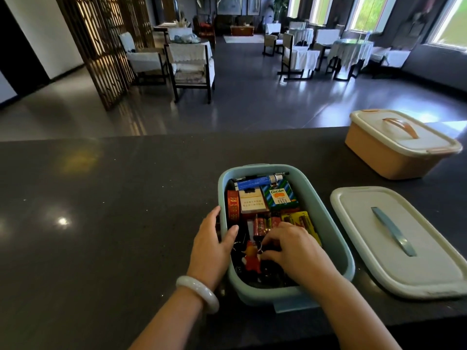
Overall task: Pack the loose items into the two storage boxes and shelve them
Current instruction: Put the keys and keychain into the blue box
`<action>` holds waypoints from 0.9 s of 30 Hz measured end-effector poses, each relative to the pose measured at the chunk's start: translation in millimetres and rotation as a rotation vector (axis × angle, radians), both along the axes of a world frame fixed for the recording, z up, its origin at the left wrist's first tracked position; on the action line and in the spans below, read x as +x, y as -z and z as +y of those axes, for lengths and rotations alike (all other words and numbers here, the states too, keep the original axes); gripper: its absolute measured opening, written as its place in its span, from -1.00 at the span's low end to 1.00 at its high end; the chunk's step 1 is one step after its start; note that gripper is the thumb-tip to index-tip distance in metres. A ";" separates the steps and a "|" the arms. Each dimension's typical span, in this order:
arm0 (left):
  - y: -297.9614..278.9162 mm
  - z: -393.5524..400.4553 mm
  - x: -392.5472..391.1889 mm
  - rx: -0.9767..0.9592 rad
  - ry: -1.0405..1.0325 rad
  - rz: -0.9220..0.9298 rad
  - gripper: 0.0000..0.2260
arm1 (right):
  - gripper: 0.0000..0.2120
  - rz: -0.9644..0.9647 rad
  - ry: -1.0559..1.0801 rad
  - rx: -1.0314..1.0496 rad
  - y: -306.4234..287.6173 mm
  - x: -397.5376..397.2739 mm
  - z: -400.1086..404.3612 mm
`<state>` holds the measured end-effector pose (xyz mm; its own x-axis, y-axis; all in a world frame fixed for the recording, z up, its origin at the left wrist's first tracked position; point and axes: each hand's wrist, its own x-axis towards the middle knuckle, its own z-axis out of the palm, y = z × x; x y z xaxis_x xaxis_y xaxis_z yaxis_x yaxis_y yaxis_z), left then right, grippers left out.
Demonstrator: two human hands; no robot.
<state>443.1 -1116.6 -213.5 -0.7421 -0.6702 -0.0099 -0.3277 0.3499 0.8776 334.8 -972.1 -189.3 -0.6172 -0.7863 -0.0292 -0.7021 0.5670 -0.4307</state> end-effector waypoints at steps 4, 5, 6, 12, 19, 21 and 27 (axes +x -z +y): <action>1.7 -0.6 -0.1 -0.007 -0.010 0.010 -0.46 | -0.62 -0.081 -0.001 0.042 6.8 -4.3 -0.2; 2.2 -0.4 -0.7 -0.004 -0.014 0.010 -0.46 | -0.63 -0.078 -0.005 0.045 8.2 -4.5 -2.2; 2.4 -0.3 -0.8 -0.006 -0.017 0.011 -0.46 | -0.65 -0.070 -0.005 0.045 9.4 -4.0 -4.3; 3.3 -1.2 -1.3 -0.029 -0.021 0.012 -0.46 | -0.75 -0.040 0.016 0.040 12.5 0.2 -10.2; 1.9 -5.2 -1.0 0.046 0.018 0.013 -0.41 | -0.80 -0.229 0.079 -0.073 0.9 -14.4 -4.6; 0.4 -7.1 -2.0 0.072 0.016 0.013 -0.42 | -0.85 -0.233 0.096 -0.120 -6.0 -17.2 -8.4; 0.3 -24.1 2.6 0.062 -0.029 0.027 -0.60 | -0.84 -0.163 0.056 -0.140 -26.1 -14.0 -42.6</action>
<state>445.7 -1140.7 -213.9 -0.7228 -0.6903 -0.0320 -0.3130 0.2857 0.9058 320.8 -1014.7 -163.2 -0.6561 -0.7542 -0.0251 -0.5856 0.5299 -0.6134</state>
